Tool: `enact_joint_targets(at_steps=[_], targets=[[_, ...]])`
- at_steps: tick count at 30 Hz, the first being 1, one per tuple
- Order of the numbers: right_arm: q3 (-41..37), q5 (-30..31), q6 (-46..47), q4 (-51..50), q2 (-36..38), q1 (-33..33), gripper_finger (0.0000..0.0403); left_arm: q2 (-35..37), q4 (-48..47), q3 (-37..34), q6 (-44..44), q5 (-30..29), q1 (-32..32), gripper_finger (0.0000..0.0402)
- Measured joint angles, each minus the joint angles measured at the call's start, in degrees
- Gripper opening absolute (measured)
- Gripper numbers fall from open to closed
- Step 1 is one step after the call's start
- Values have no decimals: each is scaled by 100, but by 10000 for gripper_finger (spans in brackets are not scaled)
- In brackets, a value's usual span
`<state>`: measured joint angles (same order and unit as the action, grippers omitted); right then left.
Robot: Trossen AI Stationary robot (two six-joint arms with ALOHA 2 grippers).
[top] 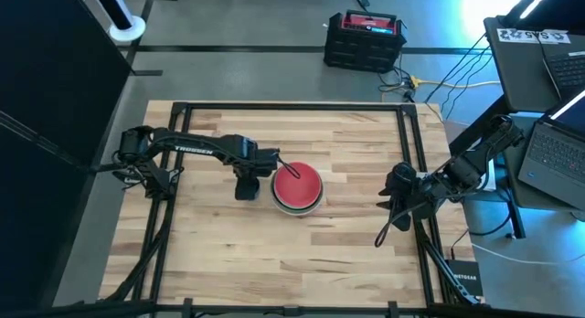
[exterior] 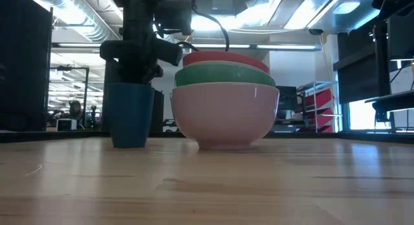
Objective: Nest bowls inside each other
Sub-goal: Move the blue cup to the left of the bowls
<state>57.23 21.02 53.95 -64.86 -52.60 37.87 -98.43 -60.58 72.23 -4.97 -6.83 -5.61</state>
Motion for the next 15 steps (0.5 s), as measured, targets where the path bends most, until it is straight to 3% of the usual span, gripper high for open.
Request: enact_joint_targets(at_steps=[15], targets=[[2,-2,0,0,0,0,151,-4,-401,572,-238,1,-8,8]])
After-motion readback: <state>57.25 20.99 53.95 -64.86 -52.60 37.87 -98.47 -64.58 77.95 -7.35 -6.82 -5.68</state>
